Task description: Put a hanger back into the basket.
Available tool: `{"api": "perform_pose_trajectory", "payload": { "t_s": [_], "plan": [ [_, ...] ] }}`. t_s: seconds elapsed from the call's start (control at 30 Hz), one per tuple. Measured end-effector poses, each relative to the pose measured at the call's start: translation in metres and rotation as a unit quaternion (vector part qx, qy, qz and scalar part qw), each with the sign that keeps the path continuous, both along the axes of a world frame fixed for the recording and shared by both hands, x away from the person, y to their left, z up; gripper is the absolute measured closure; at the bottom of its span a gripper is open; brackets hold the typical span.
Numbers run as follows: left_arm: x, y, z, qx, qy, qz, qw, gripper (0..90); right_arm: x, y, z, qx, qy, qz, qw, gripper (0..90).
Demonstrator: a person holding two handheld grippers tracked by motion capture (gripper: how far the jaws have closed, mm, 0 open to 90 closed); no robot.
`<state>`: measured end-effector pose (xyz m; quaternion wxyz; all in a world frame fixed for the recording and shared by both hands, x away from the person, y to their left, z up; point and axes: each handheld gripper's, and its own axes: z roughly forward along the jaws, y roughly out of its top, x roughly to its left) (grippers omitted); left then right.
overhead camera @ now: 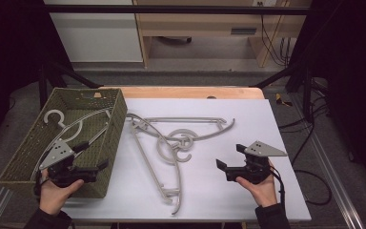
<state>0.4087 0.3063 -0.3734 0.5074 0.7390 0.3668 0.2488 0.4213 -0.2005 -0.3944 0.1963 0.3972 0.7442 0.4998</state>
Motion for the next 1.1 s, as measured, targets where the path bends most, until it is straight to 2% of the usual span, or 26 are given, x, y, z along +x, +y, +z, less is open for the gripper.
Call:
{"api": "perform_pose_trajectory", "payload": {
  "t_s": [0.23,0.37,0.53,0.87,1.03,1.1],
  "plan": [
    [-0.001,0.003,0.004,-0.002,-0.002,0.004,1.0000,4.3,0.012,0.032,-0.003,-0.014,0.027,0.008,0.9995,13.4],
    [-0.002,0.004,0.005,-0.003,-0.004,0.007,1.0000,4.2,0.016,0.053,-0.008,-0.030,0.046,0.016,0.9984,14.0],
    [-0.001,0.006,0.005,-0.001,-0.003,0.007,1.0000,4.1,0.021,0.077,-0.015,-0.038,0.055,0.029,0.9973,15.5],
    [-0.001,0.010,0.006,-0.002,-0.004,0.012,0.9999,4.1,0.028,0.120,-0.038,-0.070,0.092,0.045,0.9923,20.6],
    [-0.002,0.012,0.008,-0.006,-0.008,0.013,0.9999,4.2,0.030,0.133,-0.053,-0.088,0.105,0.056,0.9890,28.1],
    [-0.002,0.013,0.008,-0.007,-0.007,0.014,0.9999,4.2,0.031,0.137,-0.059,-0.089,0.118,0.055,0.9875,31.9]
  ]
}}
